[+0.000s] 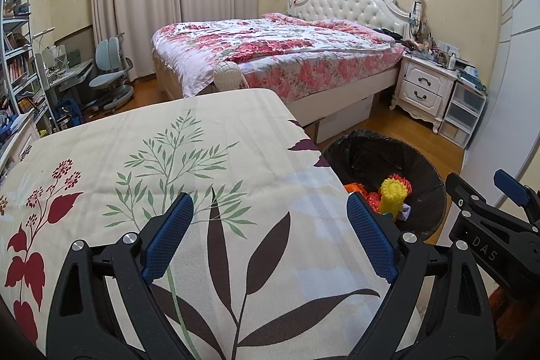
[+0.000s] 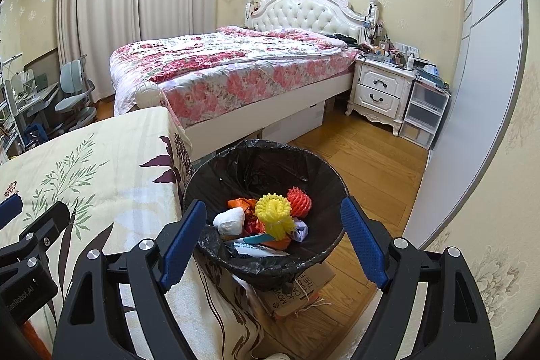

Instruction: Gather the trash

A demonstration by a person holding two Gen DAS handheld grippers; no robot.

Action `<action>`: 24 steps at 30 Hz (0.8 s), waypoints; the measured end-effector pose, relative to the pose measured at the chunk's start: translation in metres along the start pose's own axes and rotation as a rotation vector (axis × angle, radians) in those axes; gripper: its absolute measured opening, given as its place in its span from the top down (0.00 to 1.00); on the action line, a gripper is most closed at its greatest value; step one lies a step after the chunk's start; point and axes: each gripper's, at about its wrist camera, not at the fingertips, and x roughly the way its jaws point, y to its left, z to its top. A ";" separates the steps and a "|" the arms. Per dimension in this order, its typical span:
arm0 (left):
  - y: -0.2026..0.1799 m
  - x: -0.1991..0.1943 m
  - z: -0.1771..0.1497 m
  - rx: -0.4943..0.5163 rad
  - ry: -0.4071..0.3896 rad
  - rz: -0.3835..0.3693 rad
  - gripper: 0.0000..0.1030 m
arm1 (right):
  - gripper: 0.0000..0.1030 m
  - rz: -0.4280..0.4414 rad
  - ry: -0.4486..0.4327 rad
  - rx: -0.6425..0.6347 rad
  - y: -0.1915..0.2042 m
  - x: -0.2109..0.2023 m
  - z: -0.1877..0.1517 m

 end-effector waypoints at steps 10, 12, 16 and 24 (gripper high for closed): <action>0.000 -0.001 0.000 -0.002 0.000 -0.001 0.13 | 0.23 0.000 0.001 -0.001 0.000 0.000 0.000; 0.000 -0.001 0.000 0.000 -0.001 -0.001 0.13 | 0.23 0.000 0.000 -0.001 0.000 0.000 0.000; -0.001 -0.002 0.001 0.004 -0.006 -0.001 0.13 | 0.23 -0.001 0.000 -0.001 0.000 0.000 0.000; -0.005 -0.001 -0.001 0.017 -0.004 0.005 0.13 | 0.23 -0.001 0.000 0.000 0.000 0.000 -0.001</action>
